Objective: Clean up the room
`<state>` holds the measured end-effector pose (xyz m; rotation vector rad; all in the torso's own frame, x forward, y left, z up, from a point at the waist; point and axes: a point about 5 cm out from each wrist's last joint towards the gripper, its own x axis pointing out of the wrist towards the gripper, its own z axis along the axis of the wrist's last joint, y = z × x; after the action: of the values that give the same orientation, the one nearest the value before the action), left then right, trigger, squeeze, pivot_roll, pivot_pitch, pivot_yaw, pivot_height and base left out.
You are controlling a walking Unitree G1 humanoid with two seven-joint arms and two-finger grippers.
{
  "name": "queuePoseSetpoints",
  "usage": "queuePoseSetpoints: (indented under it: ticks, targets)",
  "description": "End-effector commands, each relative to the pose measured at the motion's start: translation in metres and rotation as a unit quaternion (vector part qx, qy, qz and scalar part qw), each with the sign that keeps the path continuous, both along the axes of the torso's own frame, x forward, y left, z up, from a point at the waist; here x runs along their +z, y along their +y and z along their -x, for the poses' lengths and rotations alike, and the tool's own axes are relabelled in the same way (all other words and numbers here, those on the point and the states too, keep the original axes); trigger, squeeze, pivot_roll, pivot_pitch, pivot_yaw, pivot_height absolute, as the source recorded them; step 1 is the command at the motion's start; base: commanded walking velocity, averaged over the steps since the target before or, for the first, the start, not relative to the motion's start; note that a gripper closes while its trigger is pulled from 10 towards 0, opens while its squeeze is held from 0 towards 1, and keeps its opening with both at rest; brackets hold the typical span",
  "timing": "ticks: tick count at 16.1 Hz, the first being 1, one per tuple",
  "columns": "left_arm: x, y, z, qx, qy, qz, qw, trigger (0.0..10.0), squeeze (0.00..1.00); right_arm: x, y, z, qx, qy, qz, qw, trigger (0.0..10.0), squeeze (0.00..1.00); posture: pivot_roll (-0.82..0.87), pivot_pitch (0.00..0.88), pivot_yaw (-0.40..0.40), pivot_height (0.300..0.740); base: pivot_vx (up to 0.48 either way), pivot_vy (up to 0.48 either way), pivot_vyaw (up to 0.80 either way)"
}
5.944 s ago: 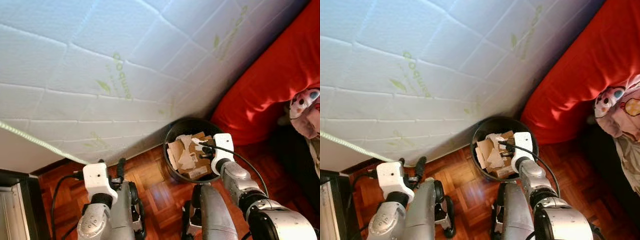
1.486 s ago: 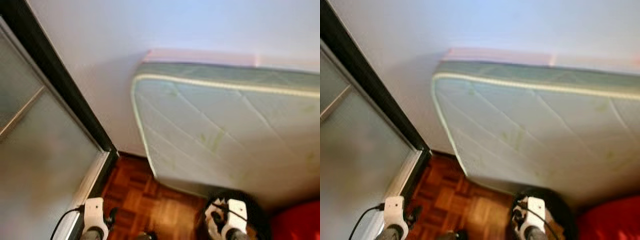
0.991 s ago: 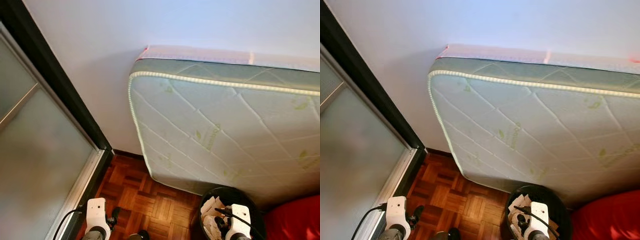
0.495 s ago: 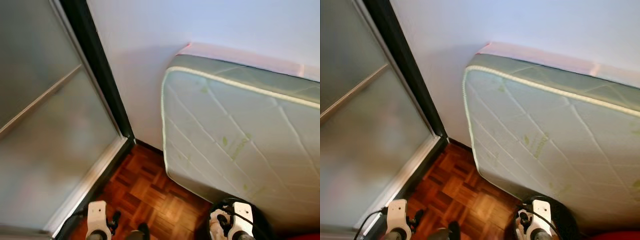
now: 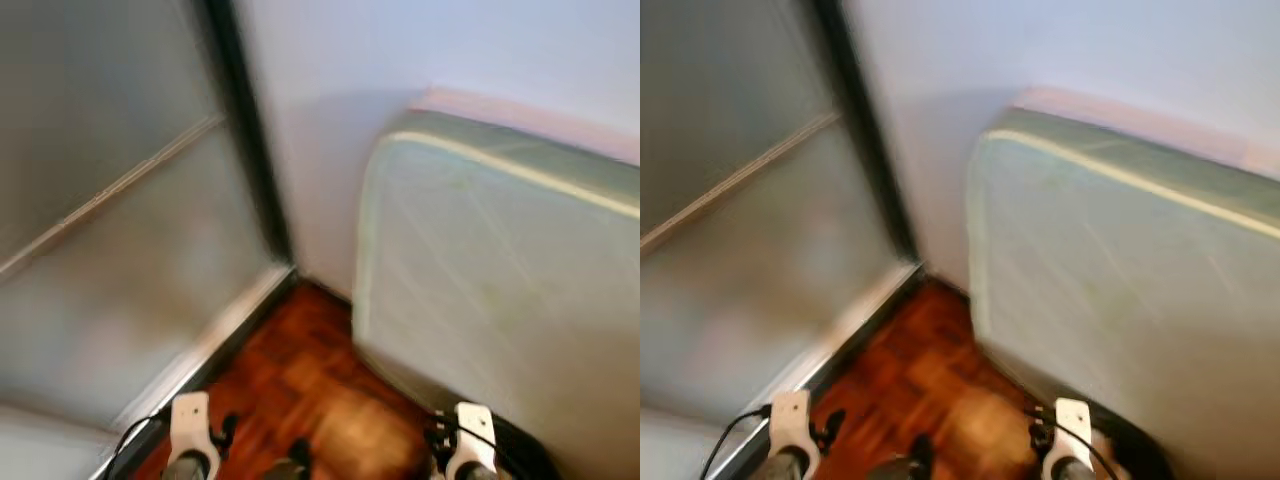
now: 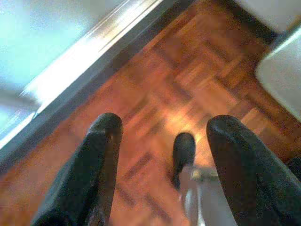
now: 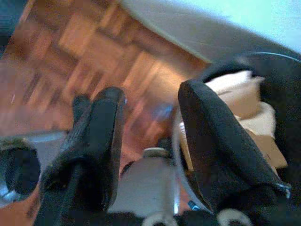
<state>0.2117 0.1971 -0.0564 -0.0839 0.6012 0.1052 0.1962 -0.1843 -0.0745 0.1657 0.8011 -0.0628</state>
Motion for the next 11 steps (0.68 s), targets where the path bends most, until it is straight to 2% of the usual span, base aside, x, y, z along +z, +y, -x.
queuePoseSetpoints:
  ticks: [1,11]
  targets:
    - [-0.0051,0.0048,0.0087,0.006,0.017,-0.001,1.000,10.0,0.00,-0.0046,0.0016,0.0078,-0.010,0.015,-0.005,1.000,10.0,0.00,-0.08,0.199,0.050,0.732,0.000,0.000,0.00]
    - [-0.0063,0.0033,0.0096,0.005,0.022,0.001,1.000,10.0,0.00,-0.0050,0.0005,0.0089,-0.017,0.016,-0.010,1.000,10.0,0.00,-0.08,0.196,0.050,0.732,0.000,0.000,0.00]
